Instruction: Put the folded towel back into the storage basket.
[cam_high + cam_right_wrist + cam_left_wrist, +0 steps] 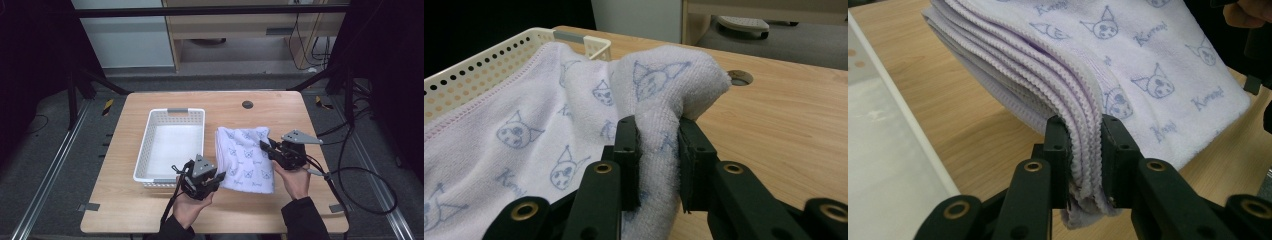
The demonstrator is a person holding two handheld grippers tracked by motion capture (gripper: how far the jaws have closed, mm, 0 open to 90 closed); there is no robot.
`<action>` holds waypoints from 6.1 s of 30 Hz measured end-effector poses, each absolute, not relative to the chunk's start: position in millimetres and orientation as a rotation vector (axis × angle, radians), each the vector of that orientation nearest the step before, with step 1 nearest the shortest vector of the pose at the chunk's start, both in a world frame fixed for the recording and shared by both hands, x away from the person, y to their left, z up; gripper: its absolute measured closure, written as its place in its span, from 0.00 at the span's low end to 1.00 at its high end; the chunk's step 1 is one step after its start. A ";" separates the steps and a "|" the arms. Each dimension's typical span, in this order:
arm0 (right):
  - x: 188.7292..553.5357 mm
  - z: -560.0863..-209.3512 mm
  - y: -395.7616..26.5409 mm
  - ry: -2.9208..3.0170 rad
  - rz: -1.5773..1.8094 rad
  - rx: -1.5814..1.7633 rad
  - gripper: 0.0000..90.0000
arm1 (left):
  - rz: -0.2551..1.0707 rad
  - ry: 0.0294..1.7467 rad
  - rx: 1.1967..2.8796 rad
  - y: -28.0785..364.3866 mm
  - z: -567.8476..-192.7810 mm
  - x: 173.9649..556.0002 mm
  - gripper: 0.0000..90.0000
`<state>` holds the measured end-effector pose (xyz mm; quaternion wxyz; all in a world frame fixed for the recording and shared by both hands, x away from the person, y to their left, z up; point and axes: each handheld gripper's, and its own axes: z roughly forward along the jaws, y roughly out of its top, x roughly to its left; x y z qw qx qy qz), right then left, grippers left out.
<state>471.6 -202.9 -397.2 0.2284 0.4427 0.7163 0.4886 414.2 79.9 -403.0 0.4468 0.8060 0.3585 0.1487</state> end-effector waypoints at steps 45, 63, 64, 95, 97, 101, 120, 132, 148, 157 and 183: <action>485.0 -345.4 -128.4 1.949 1.401 1.077 0.82 | 0.488 0.918 1.896 150.8 -362.3 410.6 0.83; 493.6 -338.8 -89.4 1.968 1.432 1.039 0.82 | 0.522 0.989 1.848 189.4 -359.0 408.6 0.83; 494.4 -338.7 -87.2 1.971 1.430 1.035 0.82 | 0.522 0.993 1.847 191.8 -359.0 409.2 0.83; 521.0 -336.2 -24.3 2.018 1.423 0.974 0.82 | 0.554 1.114 1.773 244.3 -361.8 422.1 0.83; 521.2 -336.7 -22.9 2.022 1.421 0.972 0.82 | 0.555 1.119 1.771 245.4 -362.2 422.6 0.83; 523.8 -338.1 -15.8 2.026 1.413 0.964 0.82 | 0.558 1.132 1.768 250.5 -363.5 424.9 0.83; 538.7 -351.9 5.1 2.042 1.414 0.983 0.82 | 0.577 1.194 1.764 265.7 -371.0 434.2 0.83; 550.0 -372.1 14.6 2.069 1.392 1.023 0.82 | 0.594 1.220 1.795 269.2 -382.3 442.8 0.83; 556.0 -392.1 22.8 2.099 1.330 1.033 0.82 | 0.598 1.252 1.848 268.0 -402.7 452.4 0.83; 558.5 -401.1 25.7 2.115 1.292 1.039 0.82 | 0.596 1.261 1.872 266.3 -410.1 456.4 0.83; 567.1 -432.5 29.0 2.164 1.189 1.072 0.76 | 0.586 1.316 1.944 259.7 -433.5 467.4 0.78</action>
